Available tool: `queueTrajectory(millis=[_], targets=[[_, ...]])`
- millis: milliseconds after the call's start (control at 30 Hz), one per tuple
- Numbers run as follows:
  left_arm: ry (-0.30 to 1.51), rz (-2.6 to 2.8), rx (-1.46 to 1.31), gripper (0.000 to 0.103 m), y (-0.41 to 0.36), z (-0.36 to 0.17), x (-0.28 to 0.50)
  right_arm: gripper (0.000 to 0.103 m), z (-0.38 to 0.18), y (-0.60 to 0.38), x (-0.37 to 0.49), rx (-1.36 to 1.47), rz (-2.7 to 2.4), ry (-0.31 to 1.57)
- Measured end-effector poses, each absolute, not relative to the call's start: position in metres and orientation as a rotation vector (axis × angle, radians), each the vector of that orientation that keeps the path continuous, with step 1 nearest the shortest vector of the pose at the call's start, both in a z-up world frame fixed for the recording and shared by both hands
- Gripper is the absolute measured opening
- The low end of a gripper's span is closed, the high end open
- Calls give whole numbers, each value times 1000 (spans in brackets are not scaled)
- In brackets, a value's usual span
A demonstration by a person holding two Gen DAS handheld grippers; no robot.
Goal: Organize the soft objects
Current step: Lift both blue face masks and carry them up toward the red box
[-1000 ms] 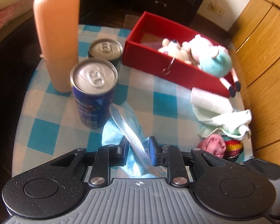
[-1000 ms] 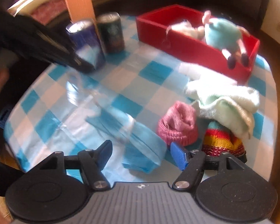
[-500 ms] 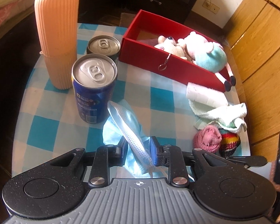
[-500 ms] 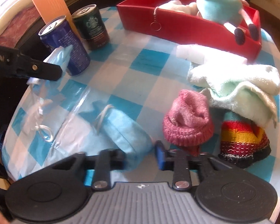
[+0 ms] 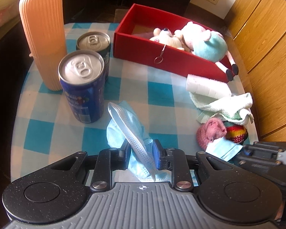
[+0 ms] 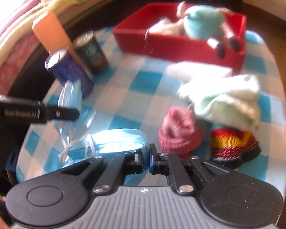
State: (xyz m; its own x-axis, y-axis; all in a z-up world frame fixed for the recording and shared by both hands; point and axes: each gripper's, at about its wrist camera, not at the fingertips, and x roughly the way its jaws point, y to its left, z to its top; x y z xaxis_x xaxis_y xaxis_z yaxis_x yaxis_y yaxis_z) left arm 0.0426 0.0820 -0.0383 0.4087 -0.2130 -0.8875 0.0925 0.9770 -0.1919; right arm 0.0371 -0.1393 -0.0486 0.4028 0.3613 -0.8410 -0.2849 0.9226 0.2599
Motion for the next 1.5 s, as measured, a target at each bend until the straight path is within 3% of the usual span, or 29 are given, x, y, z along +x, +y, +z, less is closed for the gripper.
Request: queueTrajectory(millis=[1500], targets=[[936,-262,-149,26,40,30,80,0,36,-211,69,365,199,767]])
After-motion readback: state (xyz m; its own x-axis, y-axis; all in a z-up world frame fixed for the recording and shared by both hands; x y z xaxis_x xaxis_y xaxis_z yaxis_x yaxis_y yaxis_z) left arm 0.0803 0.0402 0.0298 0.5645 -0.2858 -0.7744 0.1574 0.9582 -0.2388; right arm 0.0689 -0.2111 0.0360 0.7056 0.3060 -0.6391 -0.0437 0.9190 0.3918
